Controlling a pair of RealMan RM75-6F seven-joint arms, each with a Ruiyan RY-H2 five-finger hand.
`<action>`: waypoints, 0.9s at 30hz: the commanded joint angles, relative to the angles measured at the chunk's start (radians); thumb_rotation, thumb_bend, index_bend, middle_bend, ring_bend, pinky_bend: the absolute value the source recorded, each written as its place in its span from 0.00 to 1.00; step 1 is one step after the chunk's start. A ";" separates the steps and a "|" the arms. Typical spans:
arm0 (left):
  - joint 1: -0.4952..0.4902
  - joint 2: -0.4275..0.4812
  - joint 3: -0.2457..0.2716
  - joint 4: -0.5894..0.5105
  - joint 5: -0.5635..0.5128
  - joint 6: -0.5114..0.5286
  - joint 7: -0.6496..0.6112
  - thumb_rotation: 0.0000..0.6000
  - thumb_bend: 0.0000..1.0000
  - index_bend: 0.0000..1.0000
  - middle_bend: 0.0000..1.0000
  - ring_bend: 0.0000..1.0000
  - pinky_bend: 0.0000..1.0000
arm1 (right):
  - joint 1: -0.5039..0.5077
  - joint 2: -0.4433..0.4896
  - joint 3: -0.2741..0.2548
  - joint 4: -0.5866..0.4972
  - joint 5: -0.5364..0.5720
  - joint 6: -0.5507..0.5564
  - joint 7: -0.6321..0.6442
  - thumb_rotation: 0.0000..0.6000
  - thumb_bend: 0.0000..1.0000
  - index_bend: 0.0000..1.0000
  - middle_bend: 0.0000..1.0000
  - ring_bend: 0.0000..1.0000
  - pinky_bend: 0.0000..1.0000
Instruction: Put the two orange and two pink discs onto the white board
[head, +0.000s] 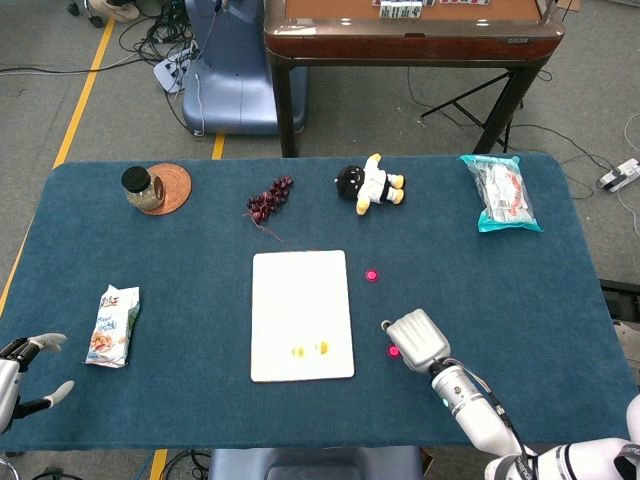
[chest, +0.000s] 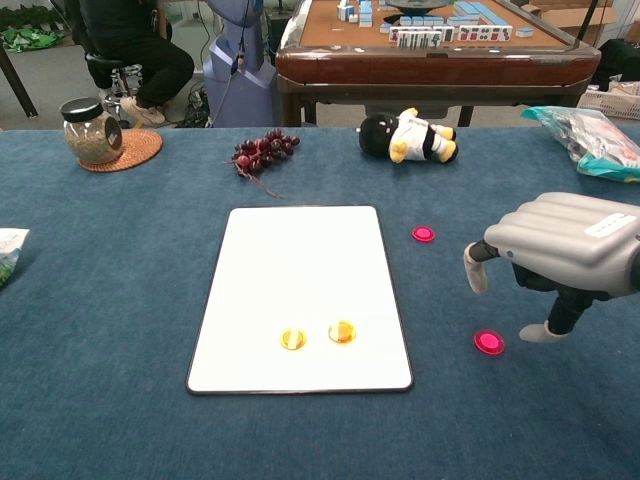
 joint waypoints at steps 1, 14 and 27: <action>-0.001 0.000 0.000 0.001 -0.001 -0.001 0.000 1.00 0.14 0.41 0.45 0.38 0.53 | -0.009 0.000 -0.003 0.016 -0.001 -0.013 0.010 1.00 0.15 0.39 1.00 1.00 1.00; 0.001 0.003 0.000 0.000 -0.001 0.002 -0.006 1.00 0.14 0.41 0.45 0.38 0.53 | -0.031 -0.034 0.002 0.070 -0.003 -0.059 0.013 1.00 0.16 0.39 1.00 1.00 1.00; 0.002 0.004 0.000 -0.001 -0.001 0.003 -0.009 1.00 0.14 0.41 0.45 0.38 0.53 | -0.042 -0.078 0.024 0.147 -0.004 -0.106 0.040 1.00 0.20 0.39 1.00 1.00 1.00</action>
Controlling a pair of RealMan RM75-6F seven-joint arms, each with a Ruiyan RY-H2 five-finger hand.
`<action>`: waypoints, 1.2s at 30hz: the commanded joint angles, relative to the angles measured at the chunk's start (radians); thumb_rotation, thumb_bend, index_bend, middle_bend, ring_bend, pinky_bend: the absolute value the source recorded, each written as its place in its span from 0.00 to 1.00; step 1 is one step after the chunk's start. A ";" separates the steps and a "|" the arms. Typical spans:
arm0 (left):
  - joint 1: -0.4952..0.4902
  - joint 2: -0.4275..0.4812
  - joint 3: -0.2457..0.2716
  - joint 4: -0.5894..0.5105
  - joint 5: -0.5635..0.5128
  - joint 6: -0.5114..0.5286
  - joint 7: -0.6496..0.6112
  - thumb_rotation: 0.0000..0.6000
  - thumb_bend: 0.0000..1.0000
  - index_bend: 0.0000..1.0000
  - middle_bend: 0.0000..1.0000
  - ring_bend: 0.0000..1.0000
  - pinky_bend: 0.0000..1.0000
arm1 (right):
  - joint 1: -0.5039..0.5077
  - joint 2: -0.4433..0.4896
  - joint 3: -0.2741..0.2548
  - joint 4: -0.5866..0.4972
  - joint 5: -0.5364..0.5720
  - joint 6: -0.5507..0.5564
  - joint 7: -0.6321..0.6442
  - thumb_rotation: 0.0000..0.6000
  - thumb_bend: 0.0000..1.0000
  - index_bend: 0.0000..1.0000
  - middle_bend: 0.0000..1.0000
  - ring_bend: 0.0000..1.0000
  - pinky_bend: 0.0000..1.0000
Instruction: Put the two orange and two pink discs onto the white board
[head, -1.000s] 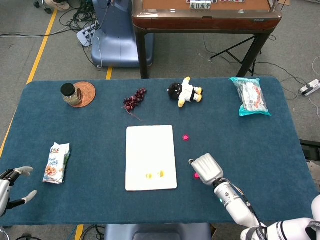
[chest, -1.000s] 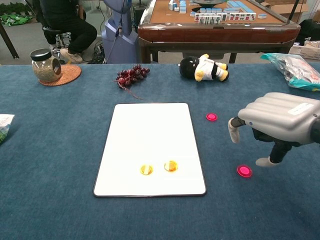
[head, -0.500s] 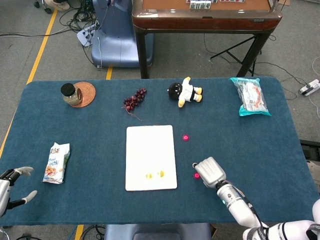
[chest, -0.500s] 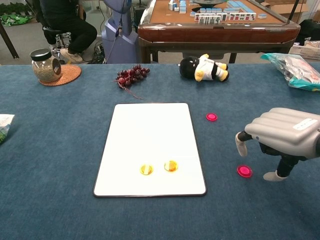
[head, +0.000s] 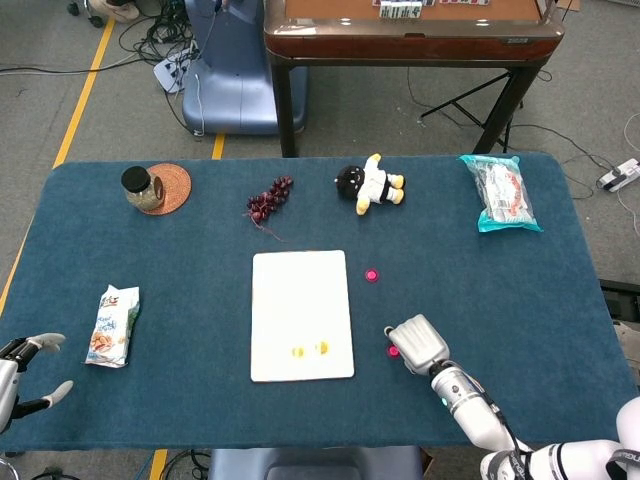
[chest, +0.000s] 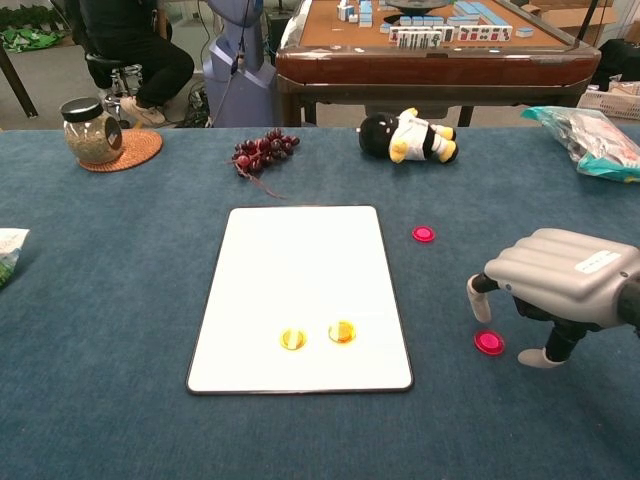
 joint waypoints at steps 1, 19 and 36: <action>0.001 0.001 0.000 0.000 -0.001 0.001 -0.001 1.00 0.14 0.41 0.45 0.38 0.53 | -0.001 -0.011 0.005 0.015 0.001 -0.012 0.008 1.00 0.21 0.39 1.00 1.00 1.00; 0.003 0.005 -0.001 -0.001 -0.001 0.005 -0.012 1.00 0.14 0.41 0.45 0.38 0.53 | -0.015 -0.045 0.015 0.053 -0.023 -0.032 0.012 1.00 0.23 0.46 1.00 1.00 1.00; 0.002 0.002 0.001 -0.002 0.003 0.002 -0.003 1.00 0.14 0.41 0.45 0.38 0.53 | -0.008 -0.011 0.076 -0.014 -0.076 -0.015 0.049 1.00 0.24 0.51 1.00 1.00 1.00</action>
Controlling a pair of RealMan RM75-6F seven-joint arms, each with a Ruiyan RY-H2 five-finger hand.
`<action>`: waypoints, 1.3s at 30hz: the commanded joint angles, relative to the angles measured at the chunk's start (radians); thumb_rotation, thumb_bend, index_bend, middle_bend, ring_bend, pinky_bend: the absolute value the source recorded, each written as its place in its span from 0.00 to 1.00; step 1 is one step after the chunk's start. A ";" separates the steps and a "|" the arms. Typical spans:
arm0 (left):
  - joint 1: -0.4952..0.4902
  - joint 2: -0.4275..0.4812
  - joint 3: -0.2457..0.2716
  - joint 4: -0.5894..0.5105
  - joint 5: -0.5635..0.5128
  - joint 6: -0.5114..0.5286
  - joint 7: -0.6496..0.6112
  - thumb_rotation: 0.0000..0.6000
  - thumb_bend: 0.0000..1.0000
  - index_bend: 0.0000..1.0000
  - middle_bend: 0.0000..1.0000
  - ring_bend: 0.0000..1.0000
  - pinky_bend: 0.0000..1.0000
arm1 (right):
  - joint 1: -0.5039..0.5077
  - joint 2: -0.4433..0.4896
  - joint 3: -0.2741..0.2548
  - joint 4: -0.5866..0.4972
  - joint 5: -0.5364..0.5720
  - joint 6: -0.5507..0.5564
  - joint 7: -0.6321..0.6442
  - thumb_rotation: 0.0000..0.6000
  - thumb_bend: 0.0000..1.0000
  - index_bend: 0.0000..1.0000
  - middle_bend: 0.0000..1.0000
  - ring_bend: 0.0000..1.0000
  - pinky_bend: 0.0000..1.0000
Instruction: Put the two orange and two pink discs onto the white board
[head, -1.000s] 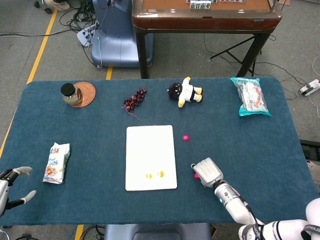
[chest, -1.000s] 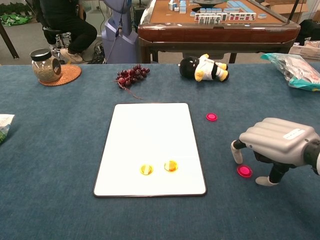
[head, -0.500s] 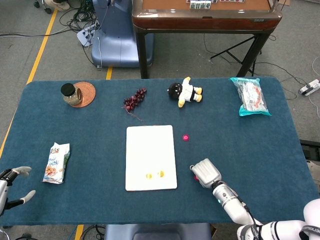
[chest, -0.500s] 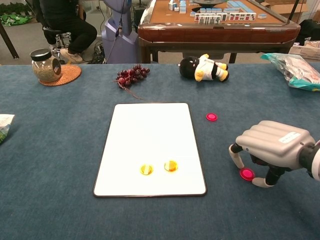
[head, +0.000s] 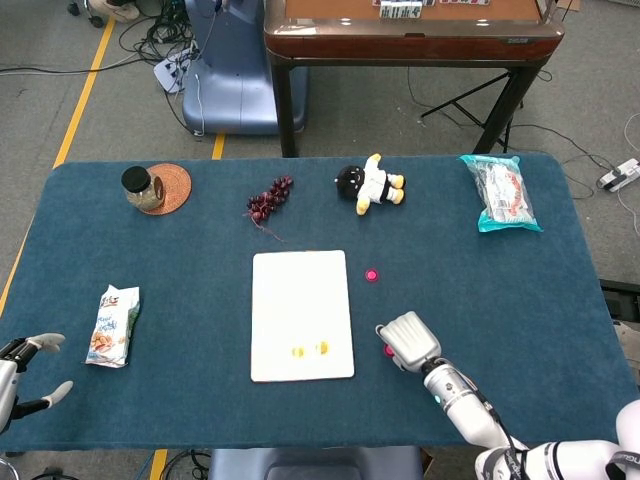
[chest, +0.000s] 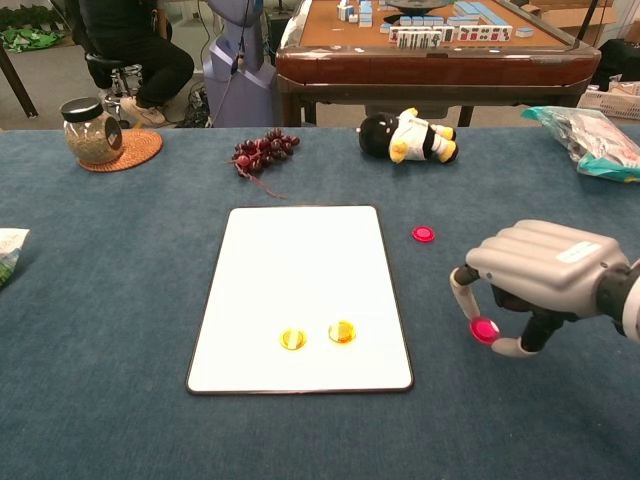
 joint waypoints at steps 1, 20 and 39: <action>0.001 0.000 -0.001 0.000 -0.001 0.001 0.001 1.00 0.14 0.41 0.45 0.38 0.53 | 0.013 0.004 0.025 -0.022 -0.014 0.006 0.000 1.00 0.24 0.52 1.00 1.00 1.00; 0.004 -0.001 0.000 0.004 0.006 0.010 0.002 1.00 0.14 0.41 0.45 0.38 0.53 | 0.186 -0.163 0.234 0.170 0.165 -0.062 -0.043 1.00 0.24 0.51 1.00 1.00 1.00; 0.002 -0.004 -0.002 0.013 -0.002 0.004 -0.006 1.00 0.14 0.41 0.45 0.38 0.53 | 0.298 -0.315 0.285 0.400 0.233 -0.111 -0.025 1.00 0.25 0.51 1.00 1.00 1.00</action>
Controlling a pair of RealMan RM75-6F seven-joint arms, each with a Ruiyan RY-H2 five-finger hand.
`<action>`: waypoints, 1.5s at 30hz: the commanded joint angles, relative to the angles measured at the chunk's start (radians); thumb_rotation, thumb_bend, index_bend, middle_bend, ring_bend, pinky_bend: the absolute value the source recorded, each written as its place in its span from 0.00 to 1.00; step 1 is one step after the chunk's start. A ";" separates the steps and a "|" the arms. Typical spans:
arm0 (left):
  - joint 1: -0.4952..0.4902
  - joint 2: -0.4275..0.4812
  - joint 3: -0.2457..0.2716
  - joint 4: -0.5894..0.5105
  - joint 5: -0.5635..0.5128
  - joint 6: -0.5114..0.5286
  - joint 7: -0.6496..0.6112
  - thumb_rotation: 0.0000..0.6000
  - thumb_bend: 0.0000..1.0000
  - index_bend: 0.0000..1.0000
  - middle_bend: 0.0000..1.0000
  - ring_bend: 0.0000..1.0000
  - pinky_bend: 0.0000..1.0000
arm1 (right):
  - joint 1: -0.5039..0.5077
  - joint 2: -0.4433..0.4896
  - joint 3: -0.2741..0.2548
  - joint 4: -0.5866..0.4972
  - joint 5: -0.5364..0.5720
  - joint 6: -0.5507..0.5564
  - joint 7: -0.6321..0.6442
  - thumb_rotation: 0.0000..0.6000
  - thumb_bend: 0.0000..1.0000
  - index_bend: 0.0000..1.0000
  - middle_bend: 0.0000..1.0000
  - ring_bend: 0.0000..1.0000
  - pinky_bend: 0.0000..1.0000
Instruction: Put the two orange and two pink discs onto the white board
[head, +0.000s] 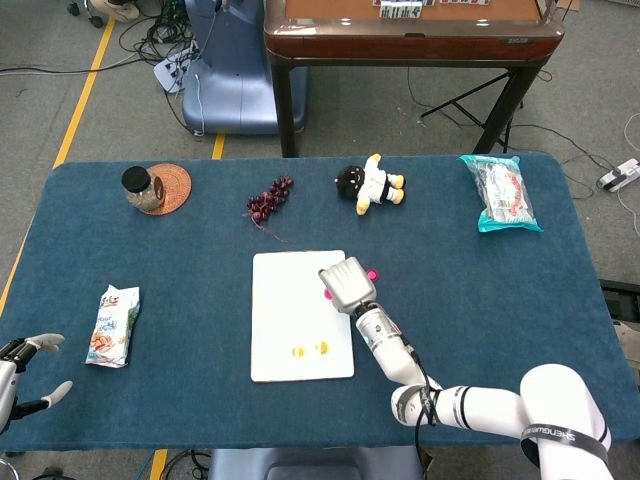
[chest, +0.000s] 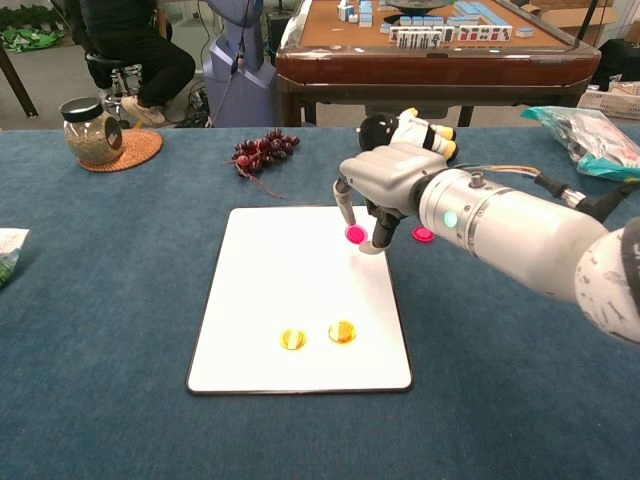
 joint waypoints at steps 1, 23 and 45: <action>-0.001 0.000 0.000 0.002 -0.002 -0.003 -0.001 1.00 0.14 0.41 0.45 0.38 0.53 | 0.011 -0.012 0.002 0.016 0.009 -0.001 -0.006 1.00 0.25 0.51 1.00 1.00 1.00; 0.000 0.000 0.001 0.002 -0.004 -0.004 -0.003 1.00 0.14 0.42 0.45 0.38 0.53 | 0.010 -0.010 -0.004 0.041 0.009 0.033 0.024 1.00 0.14 0.28 1.00 1.00 1.00; -0.005 -0.001 0.002 -0.001 -0.002 -0.013 -0.002 1.00 0.14 0.42 0.45 0.38 0.53 | -0.053 0.103 -0.029 0.037 0.110 0.042 0.019 1.00 0.24 0.40 1.00 1.00 1.00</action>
